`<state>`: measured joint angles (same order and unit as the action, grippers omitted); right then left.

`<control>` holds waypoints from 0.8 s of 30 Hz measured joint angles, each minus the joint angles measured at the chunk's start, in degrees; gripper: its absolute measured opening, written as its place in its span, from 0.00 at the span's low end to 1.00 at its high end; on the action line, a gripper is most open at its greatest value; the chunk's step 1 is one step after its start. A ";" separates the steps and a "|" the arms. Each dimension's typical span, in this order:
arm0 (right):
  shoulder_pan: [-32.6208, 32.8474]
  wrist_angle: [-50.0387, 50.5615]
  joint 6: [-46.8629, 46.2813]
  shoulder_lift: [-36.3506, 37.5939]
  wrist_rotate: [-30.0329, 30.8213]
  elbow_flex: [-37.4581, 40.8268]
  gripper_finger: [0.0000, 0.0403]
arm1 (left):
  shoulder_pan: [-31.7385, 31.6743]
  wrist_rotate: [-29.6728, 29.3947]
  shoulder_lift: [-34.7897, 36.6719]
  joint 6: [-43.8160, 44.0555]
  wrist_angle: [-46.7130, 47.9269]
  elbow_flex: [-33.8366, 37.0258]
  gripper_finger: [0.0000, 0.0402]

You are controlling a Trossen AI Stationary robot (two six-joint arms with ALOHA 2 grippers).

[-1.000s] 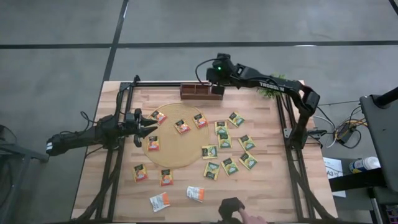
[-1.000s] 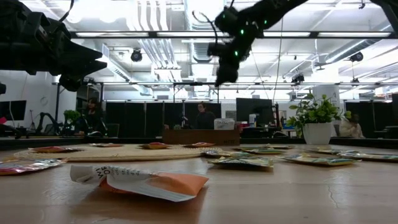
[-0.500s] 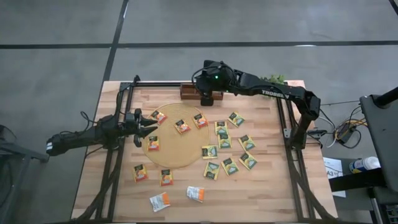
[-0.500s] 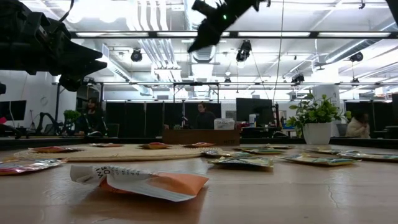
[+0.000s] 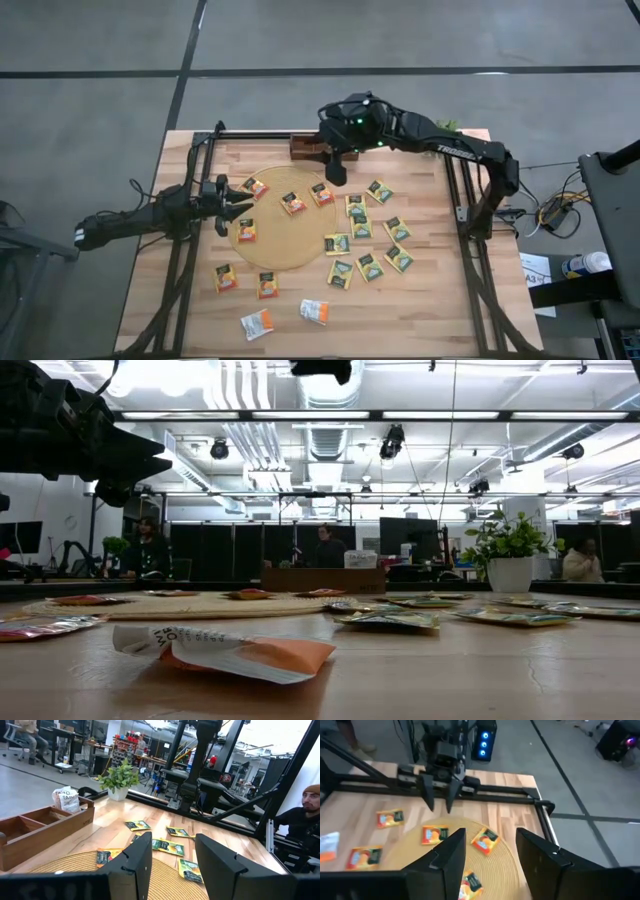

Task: Pick & Place Tea
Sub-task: Put the left white tea bag into the right section of the wooden organizer

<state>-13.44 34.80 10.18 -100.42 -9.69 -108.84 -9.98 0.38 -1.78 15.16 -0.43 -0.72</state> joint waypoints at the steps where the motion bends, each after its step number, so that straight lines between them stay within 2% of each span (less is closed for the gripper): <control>1: 0.22 0.33 -0.36 0.53 -0.02 -0.32 0.42 | 0.00 0.00 0.00 -0.02 0.00 0.01 0.36; 7: 0.57 0.15 -4.62 5.14 -0.67 -0.08 0.41 | 0.00 0.00 0.01 -0.01 0.00 0.00 0.36; 12: 1.05 -1.45 -7.51 10.73 -0.96 3.44 0.35 | 0.00 0.00 -0.07 -2.24 0.00 0.00 0.36; 18: 2.62 -4.16 -10.44 18.26 -0.96 11.79 0.24 | 0.00 0.00 -0.09 -2.47 -0.13 0.00 0.36; 24: 3.66 -11.85 -14.29 26.53 -0.90 23.34 0.11 | 0.00 -0.02 -0.09 -2.51 -0.66 0.03 0.36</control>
<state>-9.77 22.95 -4.11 -73.89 -10.59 -85.50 -9.98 0.36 -1.87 12.65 -1.08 -0.69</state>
